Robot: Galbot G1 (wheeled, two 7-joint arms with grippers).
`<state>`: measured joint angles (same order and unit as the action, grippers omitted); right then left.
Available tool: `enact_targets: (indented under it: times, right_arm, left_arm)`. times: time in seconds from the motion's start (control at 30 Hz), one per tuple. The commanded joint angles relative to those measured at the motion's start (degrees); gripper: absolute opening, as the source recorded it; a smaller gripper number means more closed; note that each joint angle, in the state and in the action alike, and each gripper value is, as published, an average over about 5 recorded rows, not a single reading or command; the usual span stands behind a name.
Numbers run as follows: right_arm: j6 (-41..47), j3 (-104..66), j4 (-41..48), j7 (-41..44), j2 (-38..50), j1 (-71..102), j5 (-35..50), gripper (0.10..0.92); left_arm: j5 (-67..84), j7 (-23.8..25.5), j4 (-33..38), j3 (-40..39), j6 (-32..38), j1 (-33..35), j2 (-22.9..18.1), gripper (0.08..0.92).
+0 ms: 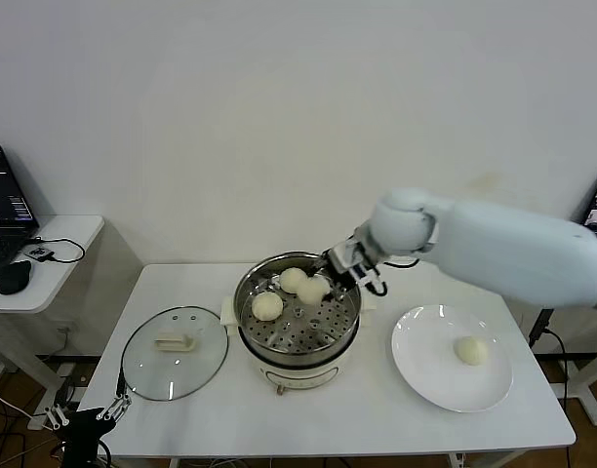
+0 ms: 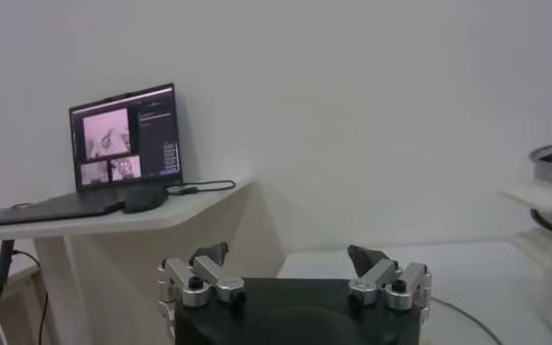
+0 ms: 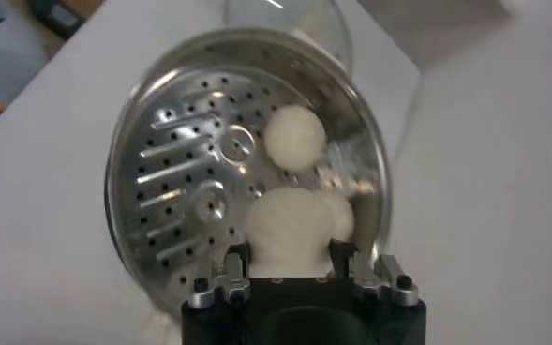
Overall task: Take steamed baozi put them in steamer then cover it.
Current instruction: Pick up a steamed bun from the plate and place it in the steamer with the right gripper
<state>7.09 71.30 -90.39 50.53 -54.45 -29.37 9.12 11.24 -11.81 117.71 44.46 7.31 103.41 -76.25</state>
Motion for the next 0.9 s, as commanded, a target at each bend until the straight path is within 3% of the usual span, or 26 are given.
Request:
enact_targets:
  times: [0.03, 0.7, 0.9]
  right_arm:
    - [-11.1, 3.9, 3.5, -0.2, -7.6, 2.2, -10.7, 0.544]
    - [-17.1, 4.7, 3.2, 0.4, -8.7, 2.6, -16.7, 0.548]
    - [-17.4, 4.0, 2.2, -0.2, -6.6, 1.9, -16.3, 0.626]
  left_arm:
    - [0.2, -0.1, -0.4, 0.2, 0.1, -0.2, -0.1, 0.823]
    - [0.5, -0.2, -1.4, 0.5, 0.5, -0.4, -0.2, 0.823]
    - [0.5, -0.2, -1.4, 0.4, 0.5, -0.4, -0.2, 0.823]
